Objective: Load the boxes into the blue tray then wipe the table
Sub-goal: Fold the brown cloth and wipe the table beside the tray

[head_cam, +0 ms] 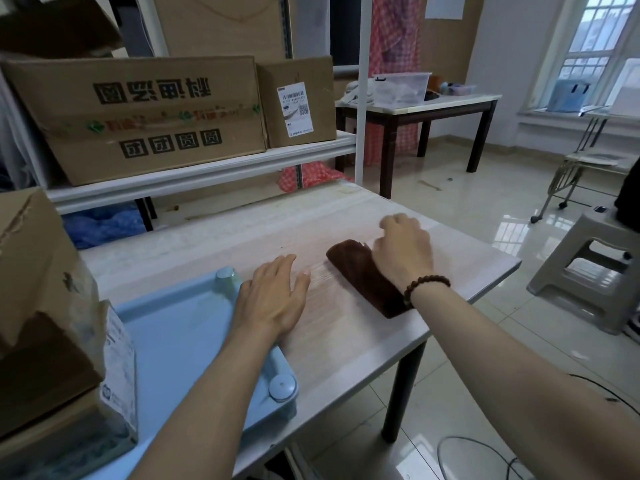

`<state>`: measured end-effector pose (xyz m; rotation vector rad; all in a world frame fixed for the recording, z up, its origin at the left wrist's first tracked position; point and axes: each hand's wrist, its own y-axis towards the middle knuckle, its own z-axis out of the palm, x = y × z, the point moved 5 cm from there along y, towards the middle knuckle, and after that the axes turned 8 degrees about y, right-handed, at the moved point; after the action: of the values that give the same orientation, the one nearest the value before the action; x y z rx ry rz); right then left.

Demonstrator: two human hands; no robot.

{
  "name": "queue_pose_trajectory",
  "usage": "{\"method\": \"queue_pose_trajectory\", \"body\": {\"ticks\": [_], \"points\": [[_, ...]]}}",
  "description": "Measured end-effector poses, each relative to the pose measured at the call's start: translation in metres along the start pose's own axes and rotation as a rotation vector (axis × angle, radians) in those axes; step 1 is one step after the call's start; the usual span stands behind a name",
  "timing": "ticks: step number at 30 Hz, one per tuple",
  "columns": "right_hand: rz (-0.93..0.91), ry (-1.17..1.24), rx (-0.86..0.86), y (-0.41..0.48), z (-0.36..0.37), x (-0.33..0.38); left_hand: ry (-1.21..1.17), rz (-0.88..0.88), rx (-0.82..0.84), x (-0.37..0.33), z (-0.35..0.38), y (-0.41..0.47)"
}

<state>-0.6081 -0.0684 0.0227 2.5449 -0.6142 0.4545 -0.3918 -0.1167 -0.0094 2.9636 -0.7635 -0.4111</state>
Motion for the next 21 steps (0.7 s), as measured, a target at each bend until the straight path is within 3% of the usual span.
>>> {"method": "queue_pose_trajectory", "body": {"ticks": [2, 3, 7, 10, 12, 15, 18, 21], "points": [[-0.293, 0.067, -0.013, -0.01, 0.009, 0.032, 0.004, 0.0, -0.003, 0.0, 0.0, 0.0], [-0.344, 0.051, 0.057, -0.012, 0.019, 0.038, 0.004, 0.001, -0.003, 0.0, 0.0, 0.001], [-0.049, -0.08, 0.444, -0.02, 0.073, 0.01, -0.005, -0.004, 0.001, 0.001, 0.001, 0.001], [0.069, -0.001, 0.577, -0.015, 0.077, 0.004, -0.01, -0.004, -0.003, 0.001, 0.0, 0.0], [0.114, 0.112, 0.512, -0.001, 0.06, 0.007, -0.016, 0.011, 0.001, 0.001, 0.0, -0.001], [0.211, 0.012, 0.29, 0.011, 0.036, -0.002, -0.019, 0.014, -0.011, 0.001, 0.001, -0.001], [0.442, 0.062, 0.345, -0.001, 0.045, -0.02, -0.009, 0.012, -0.005, 0.001, 0.001, -0.001], [0.555, 0.124, 0.356, -0.004, 0.05, -0.025, -0.02, 0.015, -0.016, 0.001, 0.0, 0.0]]}}
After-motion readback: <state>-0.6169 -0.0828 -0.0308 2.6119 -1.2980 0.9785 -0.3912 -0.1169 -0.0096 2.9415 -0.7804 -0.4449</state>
